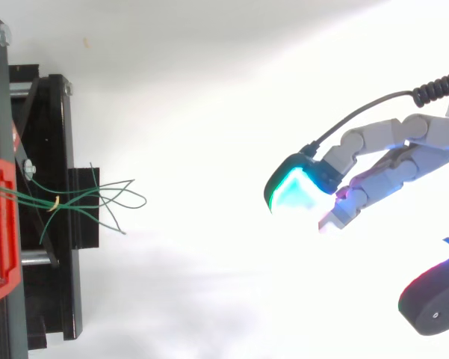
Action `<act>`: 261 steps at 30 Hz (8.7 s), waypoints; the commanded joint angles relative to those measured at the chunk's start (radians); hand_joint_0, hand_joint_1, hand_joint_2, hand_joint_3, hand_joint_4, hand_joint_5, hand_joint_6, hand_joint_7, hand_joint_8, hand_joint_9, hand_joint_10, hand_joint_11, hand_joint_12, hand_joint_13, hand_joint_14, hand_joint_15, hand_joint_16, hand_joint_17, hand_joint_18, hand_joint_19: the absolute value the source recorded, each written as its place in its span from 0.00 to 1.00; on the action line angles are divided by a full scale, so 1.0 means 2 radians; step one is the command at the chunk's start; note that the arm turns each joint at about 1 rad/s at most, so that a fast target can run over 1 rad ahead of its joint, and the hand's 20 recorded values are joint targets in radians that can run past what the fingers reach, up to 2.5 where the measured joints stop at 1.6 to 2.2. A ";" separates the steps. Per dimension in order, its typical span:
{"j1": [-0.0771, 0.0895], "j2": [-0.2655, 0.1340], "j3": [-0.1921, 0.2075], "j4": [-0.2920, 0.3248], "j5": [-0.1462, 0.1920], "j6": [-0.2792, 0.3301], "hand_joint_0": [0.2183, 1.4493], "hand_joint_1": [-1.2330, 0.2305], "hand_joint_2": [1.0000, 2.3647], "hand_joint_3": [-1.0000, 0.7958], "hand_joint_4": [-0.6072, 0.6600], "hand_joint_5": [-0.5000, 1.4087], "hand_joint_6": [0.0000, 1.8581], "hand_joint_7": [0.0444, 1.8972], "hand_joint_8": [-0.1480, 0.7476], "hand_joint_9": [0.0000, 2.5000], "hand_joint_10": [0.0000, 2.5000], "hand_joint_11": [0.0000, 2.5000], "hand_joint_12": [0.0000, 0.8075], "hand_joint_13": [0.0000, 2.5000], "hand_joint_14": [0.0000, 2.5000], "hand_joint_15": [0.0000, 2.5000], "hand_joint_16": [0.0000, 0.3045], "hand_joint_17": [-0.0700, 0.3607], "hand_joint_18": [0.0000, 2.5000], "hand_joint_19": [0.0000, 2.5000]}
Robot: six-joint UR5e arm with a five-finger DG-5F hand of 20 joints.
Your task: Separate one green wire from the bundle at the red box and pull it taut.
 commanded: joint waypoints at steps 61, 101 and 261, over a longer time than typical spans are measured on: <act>0.018 -0.162 0.058 0.204 0.143 -0.058 0.29 0.38 0.00 0.28 0.64 0.15 0.27 0.32 0.44 0.26 0.00 0.06 0.28 0.17 0.00 0.03 0.08 0.30 0.11 0.02; 0.019 -0.253 0.161 0.268 0.147 -0.110 0.28 0.39 0.00 0.28 0.63 0.16 0.27 0.32 0.43 0.27 0.00 0.06 0.36 0.23 0.00 0.09 0.15 0.39 0.16 0.14; 0.006 -0.248 0.271 0.028 0.075 0.049 0.35 0.29 0.00 0.28 0.64 0.16 0.48 0.46 0.49 0.41 0.01 0.31 0.41 0.33 0.01 0.17 0.16 0.42 0.28 0.20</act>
